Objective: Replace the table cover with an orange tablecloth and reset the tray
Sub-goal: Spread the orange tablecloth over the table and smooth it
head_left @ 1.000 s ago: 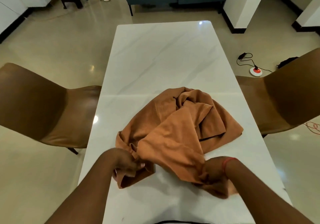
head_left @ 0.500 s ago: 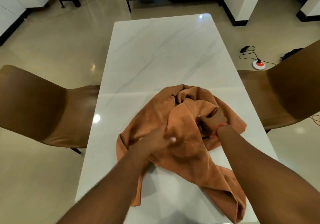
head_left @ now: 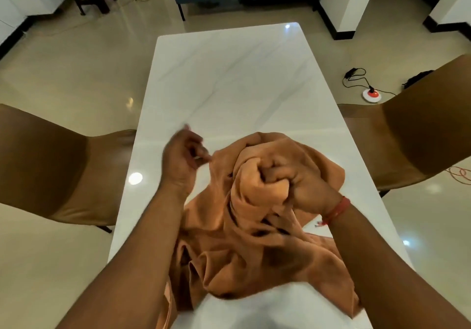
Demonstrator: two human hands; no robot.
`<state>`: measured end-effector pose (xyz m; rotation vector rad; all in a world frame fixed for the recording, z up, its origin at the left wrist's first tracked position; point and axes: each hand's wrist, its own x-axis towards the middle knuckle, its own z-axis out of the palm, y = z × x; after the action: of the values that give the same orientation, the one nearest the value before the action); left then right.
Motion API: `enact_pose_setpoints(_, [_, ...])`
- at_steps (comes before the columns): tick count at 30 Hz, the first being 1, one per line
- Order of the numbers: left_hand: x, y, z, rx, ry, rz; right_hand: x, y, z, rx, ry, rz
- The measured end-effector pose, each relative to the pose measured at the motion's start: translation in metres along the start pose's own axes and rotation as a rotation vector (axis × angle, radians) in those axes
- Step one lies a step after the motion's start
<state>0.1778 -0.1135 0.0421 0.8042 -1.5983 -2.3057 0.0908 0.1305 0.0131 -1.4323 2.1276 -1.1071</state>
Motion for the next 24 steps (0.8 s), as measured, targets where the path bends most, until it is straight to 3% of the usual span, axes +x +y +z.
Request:
enact_pose_setpoints(1, [0.011,0.001,-0.004,0.01,0.131,0.102,-0.004,-0.001,0.006,-0.075,-0.199,-0.041])
enact_pose_setpoints(3, [0.03,-0.021,-0.006,0.413,0.158,0.184,-0.016,0.006,0.024,-0.135,-0.575,0.109])
enact_pose_setpoints(5, [0.04,-0.058,-0.004,0.913,-0.037,0.042,-0.027,0.024,0.039,-0.188,-0.899,0.36])
enact_pose_setpoints(6, [0.041,-0.077,-0.002,1.102,-0.149,-0.056,-0.031,0.033,0.038,-0.15,-0.929,0.443])
enact_pose_setpoints(7, [0.04,-0.096,-0.002,1.261,-0.247,-0.106,-0.035,0.041,0.039,-0.074,-0.84,0.502])
enact_pose_setpoints(8, [0.037,-0.112,-0.002,1.379,-0.323,-0.098,-0.037,0.054,0.039,-0.004,-0.643,0.582])
enact_pose_setpoints(10, [0.035,-0.137,-0.006,1.532,-0.351,-0.052,-0.038,0.081,0.039,0.006,-0.123,0.759])
enact_pose_setpoints(12, [0.028,-0.145,-0.007,1.507,-0.322,-0.069,-0.046,0.116,0.039,-0.017,0.29,0.941])
enact_pose_setpoints(14, [0.025,-0.143,-0.006,1.464,-0.464,-0.123,-0.056,0.14,0.04,0.195,0.546,1.16])
enact_pose_setpoints(16, [0.026,-0.134,-0.009,1.459,-0.636,-0.159,-0.062,0.147,0.039,0.585,0.68,1.315])
enact_pose_setpoints(19, [0.023,-0.129,-0.021,1.361,-0.665,-0.19,-0.044,0.133,0.033,0.939,0.664,1.226])
enact_pose_setpoints(21, [0.02,-0.129,-0.024,1.279,-0.509,-0.135,-0.015,0.111,0.021,0.965,0.696,1.042])
enact_pose_setpoints(24, [0.026,-0.117,-0.025,0.987,-0.046,0.02,0.03,0.058,-0.015,0.814,0.693,0.548])
